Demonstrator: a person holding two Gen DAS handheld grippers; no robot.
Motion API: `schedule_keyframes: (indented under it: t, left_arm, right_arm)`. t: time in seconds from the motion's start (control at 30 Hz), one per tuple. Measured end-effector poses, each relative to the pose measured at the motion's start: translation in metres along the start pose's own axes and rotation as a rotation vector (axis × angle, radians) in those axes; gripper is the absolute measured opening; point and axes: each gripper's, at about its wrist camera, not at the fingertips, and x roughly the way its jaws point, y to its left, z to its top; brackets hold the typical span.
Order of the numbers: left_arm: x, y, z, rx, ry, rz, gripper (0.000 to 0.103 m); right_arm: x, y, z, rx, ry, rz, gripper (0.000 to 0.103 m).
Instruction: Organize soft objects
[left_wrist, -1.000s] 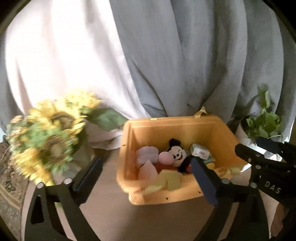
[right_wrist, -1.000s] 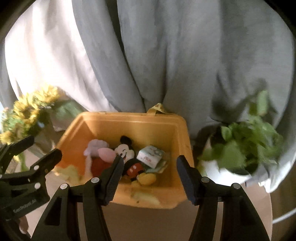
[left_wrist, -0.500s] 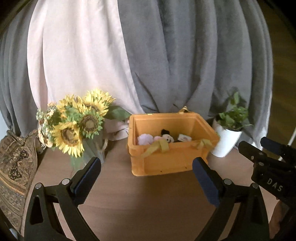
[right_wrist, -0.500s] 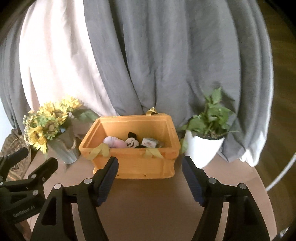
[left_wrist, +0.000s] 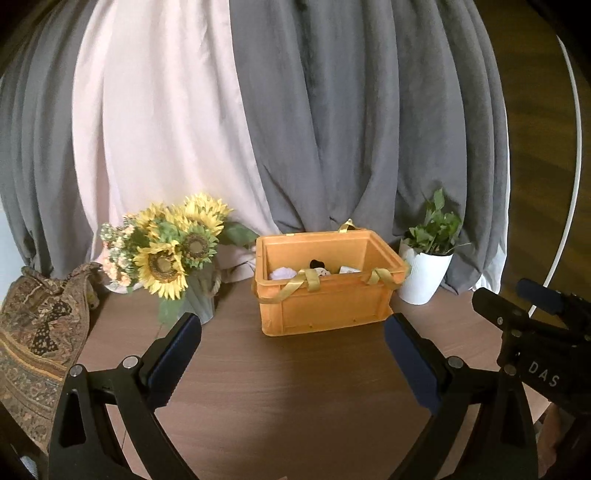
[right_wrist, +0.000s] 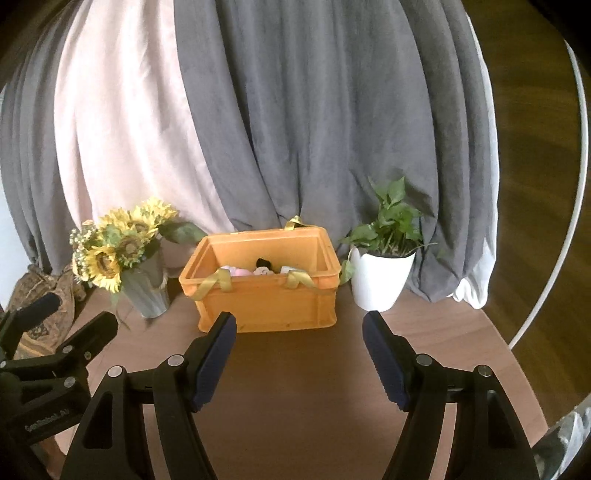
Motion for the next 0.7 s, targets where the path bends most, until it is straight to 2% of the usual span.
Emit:
schedule_keyframes:
  t: [0.37,0.7]
  left_arm:
    - [-0.068,-0.024,-0.027,-0.024,-0.038,0.021,0.103]
    - [-0.143,-0.049,-0.061,-0.013,-0.087,0.041,0.103]
  right_arm:
    - [-0.065,-0.016,-0.023,-0.016,-0.034,0.024,0.072]
    - [-0.135,-0.038,-0.059,-0.025,-0.069,0.022,0.072]
